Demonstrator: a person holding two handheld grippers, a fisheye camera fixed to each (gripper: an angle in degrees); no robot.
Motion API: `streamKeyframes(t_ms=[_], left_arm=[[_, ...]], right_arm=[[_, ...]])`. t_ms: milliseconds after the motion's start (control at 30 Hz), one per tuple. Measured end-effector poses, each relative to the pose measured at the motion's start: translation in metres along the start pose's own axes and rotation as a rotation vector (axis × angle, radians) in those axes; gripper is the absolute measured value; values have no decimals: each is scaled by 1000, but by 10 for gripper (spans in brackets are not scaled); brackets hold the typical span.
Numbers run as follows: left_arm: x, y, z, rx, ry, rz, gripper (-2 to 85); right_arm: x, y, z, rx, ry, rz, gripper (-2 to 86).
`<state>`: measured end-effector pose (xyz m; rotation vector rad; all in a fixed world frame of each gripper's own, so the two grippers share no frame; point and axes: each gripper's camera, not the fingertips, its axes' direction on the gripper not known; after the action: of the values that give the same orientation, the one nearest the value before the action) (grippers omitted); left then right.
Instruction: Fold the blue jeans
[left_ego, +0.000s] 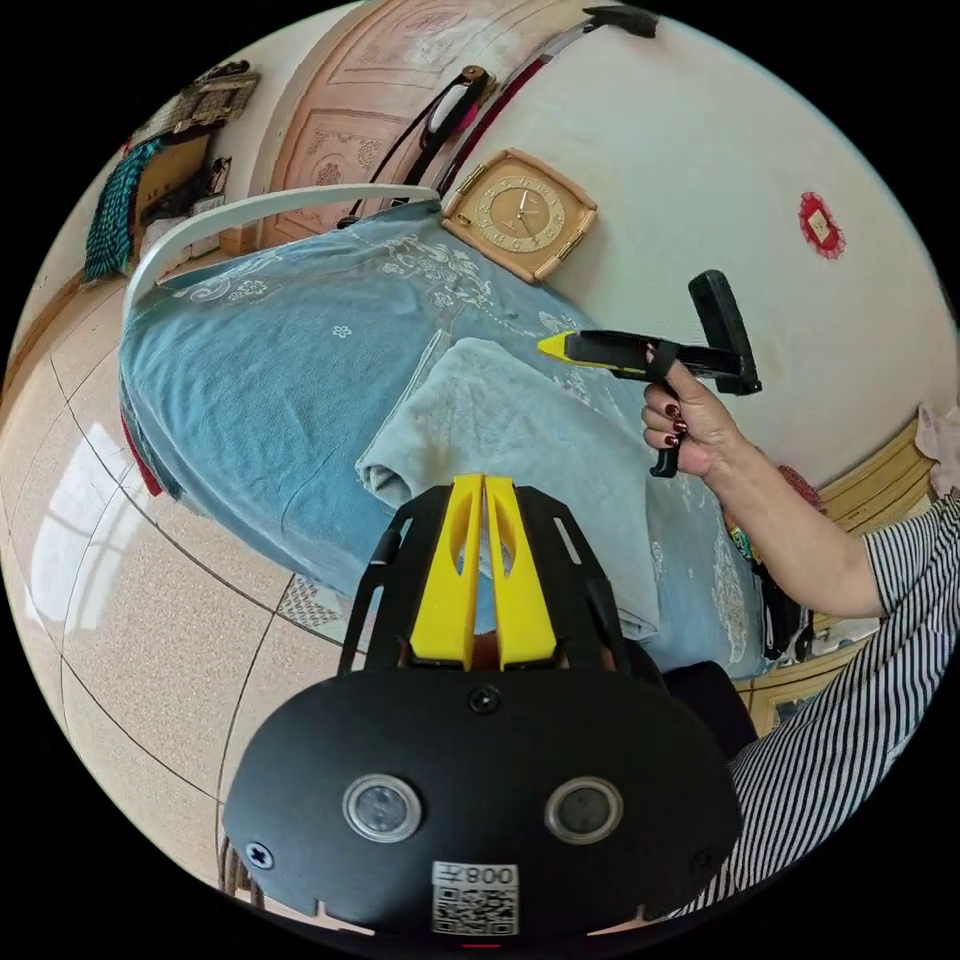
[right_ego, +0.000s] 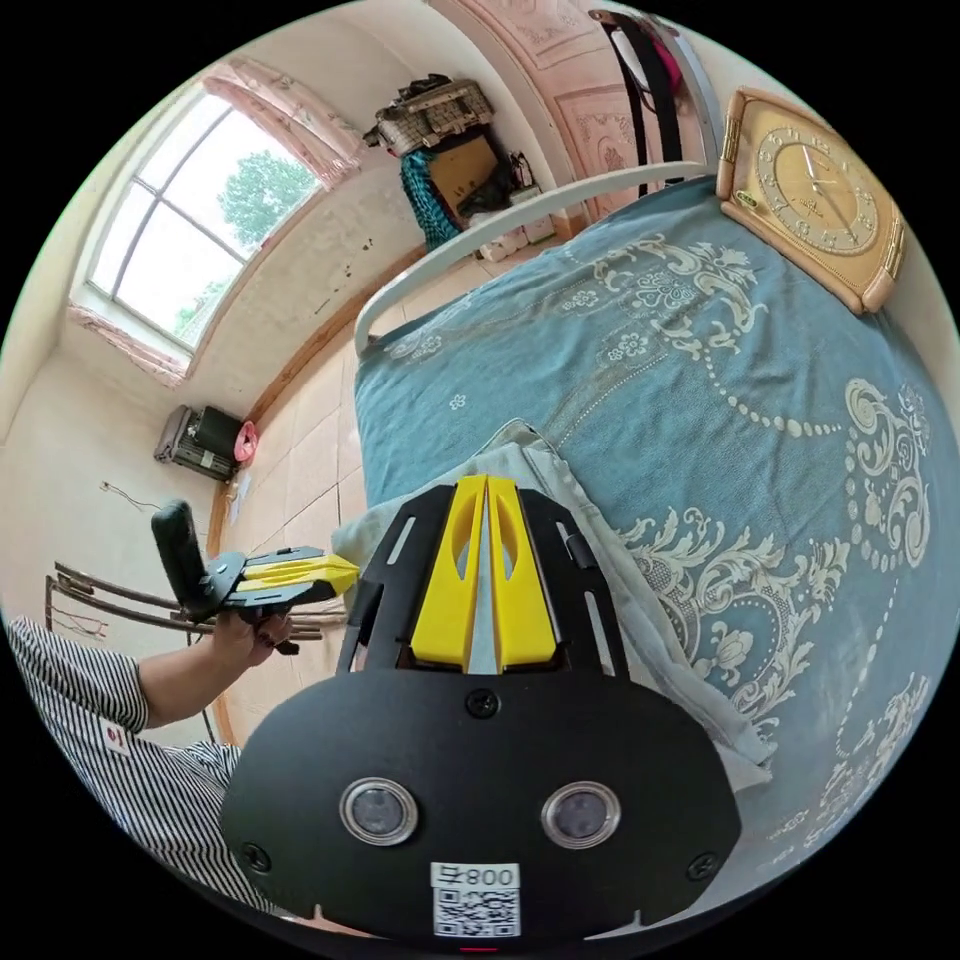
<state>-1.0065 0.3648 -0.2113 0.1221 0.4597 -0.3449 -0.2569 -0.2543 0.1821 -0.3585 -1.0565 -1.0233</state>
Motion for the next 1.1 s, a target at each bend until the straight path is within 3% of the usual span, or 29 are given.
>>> streamKeyframes(t_ms=[233, 467, 1100], left_arm=[[-14, 64, 55, -213, 341, -150, 77], [-4, 73, 130, -391, 631, -139, 120], [-28, 81, 143, -320, 646, -194, 44]], right_arm=[[71, 191, -58, 36, -127, 381, 11], [113, 308, -53, 44, -326, 678, 69], [181, 441, -52, 184, -732, 848, 114]])
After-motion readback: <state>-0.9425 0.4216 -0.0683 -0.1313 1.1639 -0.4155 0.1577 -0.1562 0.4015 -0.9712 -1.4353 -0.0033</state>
